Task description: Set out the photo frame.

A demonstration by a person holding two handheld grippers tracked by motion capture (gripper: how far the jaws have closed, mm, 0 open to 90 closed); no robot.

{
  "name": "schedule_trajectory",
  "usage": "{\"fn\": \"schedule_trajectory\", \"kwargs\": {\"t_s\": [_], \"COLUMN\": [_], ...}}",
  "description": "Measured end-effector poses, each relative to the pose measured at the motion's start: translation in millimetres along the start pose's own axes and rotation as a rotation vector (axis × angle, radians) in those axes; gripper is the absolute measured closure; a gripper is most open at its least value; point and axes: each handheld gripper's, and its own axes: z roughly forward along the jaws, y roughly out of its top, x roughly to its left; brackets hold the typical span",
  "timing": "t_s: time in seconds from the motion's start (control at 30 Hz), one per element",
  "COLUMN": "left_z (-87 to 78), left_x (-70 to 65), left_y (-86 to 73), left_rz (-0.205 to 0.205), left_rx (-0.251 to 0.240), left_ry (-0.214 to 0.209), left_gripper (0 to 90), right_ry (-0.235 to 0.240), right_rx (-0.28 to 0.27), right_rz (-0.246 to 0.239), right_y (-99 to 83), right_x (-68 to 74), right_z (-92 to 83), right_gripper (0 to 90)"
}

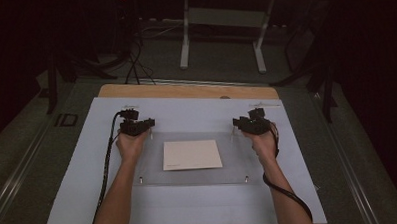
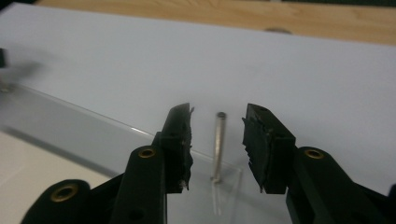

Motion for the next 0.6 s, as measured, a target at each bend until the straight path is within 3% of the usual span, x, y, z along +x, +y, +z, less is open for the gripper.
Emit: {"fn": "schedule_trajectory", "kwargs": {"t_s": [0.2, 0.33, 0.4, 0.6], "left_z": [1.6, 2.1, 2.6, 3.4], "left_x": [0.8, 0.6, 0.6, 0.2], "left_y": [1.4, 2.1, 2.7, 3.6], "left_rz": [0.002, 0.005, 0.001, 0.004], "left_rx": [0.007, 0.014, 0.015, 0.024], "left_ry": [-0.003, -0.001, -0.002, 0.003], "left_gripper": [82.5, 82.4, 82.5, 82.6], "right_ry": [0.089, 0.154, 0.164, 0.221], "right_rx": [0.002, 0.014, 0.017, 0.031], "right_rz": [-0.082, -0.118, -0.142, -0.202], "right_y": [0.8, -2.6, -6.1, -16.2], "right_x": [16.6, 30.4, 38.9, 64.3], "right_z": [-18.8, -27.5, -32.3, -48.9], "right_gripper": [65.8, 82.4, 90.0, 90.0]}}
